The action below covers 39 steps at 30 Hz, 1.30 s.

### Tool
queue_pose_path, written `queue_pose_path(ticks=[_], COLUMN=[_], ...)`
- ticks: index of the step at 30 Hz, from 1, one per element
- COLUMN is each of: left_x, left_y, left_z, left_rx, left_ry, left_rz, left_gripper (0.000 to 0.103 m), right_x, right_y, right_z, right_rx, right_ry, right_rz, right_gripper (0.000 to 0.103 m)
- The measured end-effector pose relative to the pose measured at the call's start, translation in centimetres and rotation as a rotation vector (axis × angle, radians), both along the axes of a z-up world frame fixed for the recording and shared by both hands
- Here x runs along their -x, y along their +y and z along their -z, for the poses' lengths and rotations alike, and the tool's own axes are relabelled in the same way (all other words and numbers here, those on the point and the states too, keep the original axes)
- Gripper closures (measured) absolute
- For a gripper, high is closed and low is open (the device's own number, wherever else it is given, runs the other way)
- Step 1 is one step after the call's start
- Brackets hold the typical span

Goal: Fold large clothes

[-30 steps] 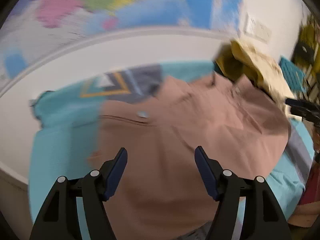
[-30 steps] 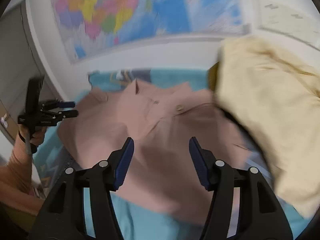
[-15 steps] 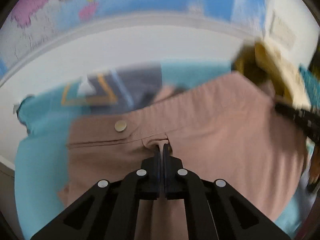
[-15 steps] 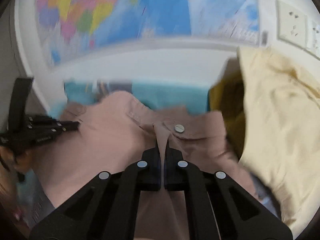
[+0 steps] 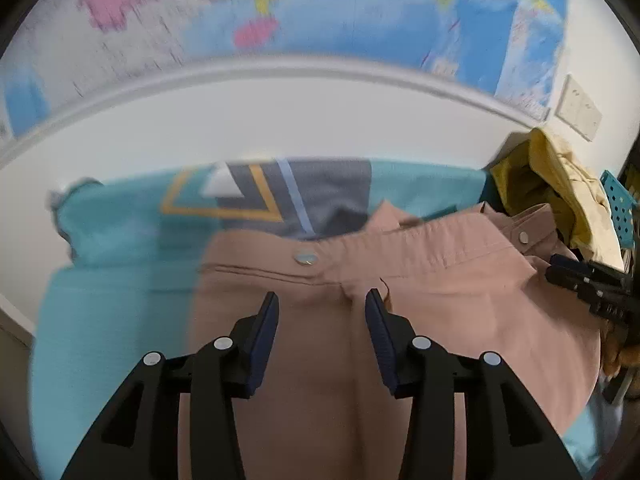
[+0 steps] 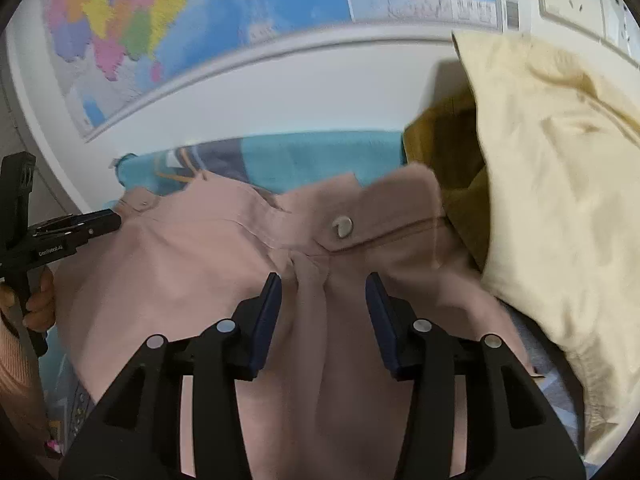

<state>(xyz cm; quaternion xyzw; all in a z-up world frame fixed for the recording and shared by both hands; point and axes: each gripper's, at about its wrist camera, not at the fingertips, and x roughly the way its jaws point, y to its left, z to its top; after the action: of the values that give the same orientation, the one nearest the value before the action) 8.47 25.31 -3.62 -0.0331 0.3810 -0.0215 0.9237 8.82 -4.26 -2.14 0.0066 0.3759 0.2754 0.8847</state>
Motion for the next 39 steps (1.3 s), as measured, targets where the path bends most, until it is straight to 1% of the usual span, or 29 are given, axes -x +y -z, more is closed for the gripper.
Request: queue_pose_path(ticks=[2, 3, 4, 6, 7, 9, 10, 12, 13, 14, 15, 16, 17, 18, 19, 21, 23, 25, 27, 28, 29, 30, 31, 32, 33, 34, 36, 37, 39], left_x=[1.3, 1.5, 1.5, 1.2, 0.8, 0.4, 0.0, -0.4, -0.4, -0.5, -0.7, -1.0, -1.2, -1.4, -1.3, -0.8, 0.1, 0.9, 1.1, 1.0, 0.8, 0.4, 0.1, -0.3, -0.7, -1.3, -2.0, -2.3, -2.3], left_y=[0.1, -0.1, -0.2, -0.3, -0.2, 0.0, 0.4, 1.2, 1.6, 2.3, 2.8, 3.1, 3.3, 3.5, 3.7, 3.7, 3.4, 2.7, 1.7, 1.1, 0.5, 0.2, -0.1, -0.3, -0.2, 0.1, 0.7, 1.3, 2.1], left_z=[-0.6, -0.6, -0.4, 0.4, 1.1, 2.1, 2.7, 3.2, 3.3, 3.3, 3.5, 3.6, 3.7, 3.7, 3.6, 2.8, 1.5, 0.0, -1.2, -1.5, -1.6, -1.6, -1.5, -1.2, -0.9, -0.5, 0.3, 0.9, 1.5], left_rx=[-0.007, -0.020, -0.033, -0.044, -0.055, -0.081, -0.088, -0.066, -0.057, -0.037, -0.020, -0.014, -0.018, -0.023, -0.023, -0.012, -0.037, -0.032, -0.053, -0.069, -0.079, -0.088, -0.096, -0.104, -0.100, -0.091, -0.112, -0.105, -0.055], left_ry=[-0.025, -0.028, -0.022, 0.013, 0.040, 0.062, 0.071, 0.077, 0.073, 0.073, 0.082, 0.091, 0.098, 0.101, 0.105, 0.093, 0.058, 0.020, 0.003, 0.000, 0.004, 0.012, 0.024, 0.040, 0.053, 0.068, 0.087, 0.103, 0.118], left_rz=[0.026, 0.030, 0.033, 0.028, 0.014, -0.005, -0.025, -0.043, -0.058, -0.074, -0.087, -0.097, -0.106, -0.112, -0.125, -0.123, -0.124, -0.085, -0.055, -0.029, -0.013, -0.009, -0.007, -0.006, -0.010, -0.015, -0.059, -0.082, -0.088], left_gripper=[0.054, 0.052, 0.052, 0.052, 0.052, 0.052, 0.052, 0.052, 0.052, 0.052, 0.052, 0.052, 0.051, 0.048, 0.048, 0.049, 0.050, 0.050, 0.050, 0.050, 0.050, 0.050, 0.050, 0.050, 0.050, 0.050, 0.049, 0.049, 0.048], right_x=[0.0, -0.2, -0.6, -2.2, -2.8, -3.0, -2.9, -2.4, -2.2, -2.3, -2.7, -3.5, -3.9, -3.9, -3.6, -2.8, -1.5, -1.0, -0.9, -1.3, -1.9, -3.0, -3.5, -4.4, -4.8, -5.1, -5.3, -5.1, -4.3], right_y=[-0.3, 0.8, 1.2, 2.0, 2.0, 2.2, 2.0, 1.3, 1.1, 1.2, 1.3, 1.6, 1.6, 1.2, 1.0, 0.5, 0.3, 0.6, 1.5, 2.4, 3.1, 3.9, 4.1, 4.4, 4.4, 4.3, 3.6, 3.5, 3.2], right_z=[-0.4, -0.2, 0.3, 1.7, 2.2, 2.2, 1.8, 0.5, 0.1, 0.1, 0.6, 1.8, 2.4, 2.4, 2.2, 1.2, -0.3, -1.1, -1.5, -1.3, -0.8, 0.1, 0.7, 1.5, 1.9, 2.0, 1.5, 1.1, 0.4], right_rx=[0.006, 0.025, 0.046, 0.090, 0.088, 0.098, 0.101, 0.086, 0.084, 0.092, 0.100, 0.121, 0.122, 0.097, 0.080, 0.072, 0.052, 0.046, 0.058, 0.082, 0.094, 0.103, 0.118, 0.159, 0.168, 0.169, 0.132, 0.122, 0.108], right_ry=[-0.001, 0.007, 0.018, 0.069, 0.092, 0.068, 0.046, -0.025, -0.045, -0.046, -0.018, 0.052, 0.085, 0.085, 0.085, 0.063, 0.003, -0.011, -0.035, -0.034, -0.018, 0.030, 0.050, 0.057, 0.062, 0.068, 0.065, 0.053, 0.041], right_rz=[0.005, -0.002, 0.000, -0.005, -0.006, 0.002, 0.022, 0.075, 0.086, 0.083, 0.074, 0.052, 0.047, 0.050, 0.044, 0.063, 0.057, 0.033, 0.018, -0.001, -0.008, -0.015, -0.013, 0.010, 0.017, 0.028, 0.067, 0.075, 0.068], right_gripper=[0.059, 0.061, 0.066, 0.093, 0.097, 0.100, 0.101, 0.101, 0.101, 0.101, 0.098, 0.096, 0.095, 0.093, 0.088, 0.067, 0.067, 0.067, 0.067, 0.068, 0.072, 0.079, 0.084, 0.088, 0.092, 0.092, 0.094, 0.093, 0.088])
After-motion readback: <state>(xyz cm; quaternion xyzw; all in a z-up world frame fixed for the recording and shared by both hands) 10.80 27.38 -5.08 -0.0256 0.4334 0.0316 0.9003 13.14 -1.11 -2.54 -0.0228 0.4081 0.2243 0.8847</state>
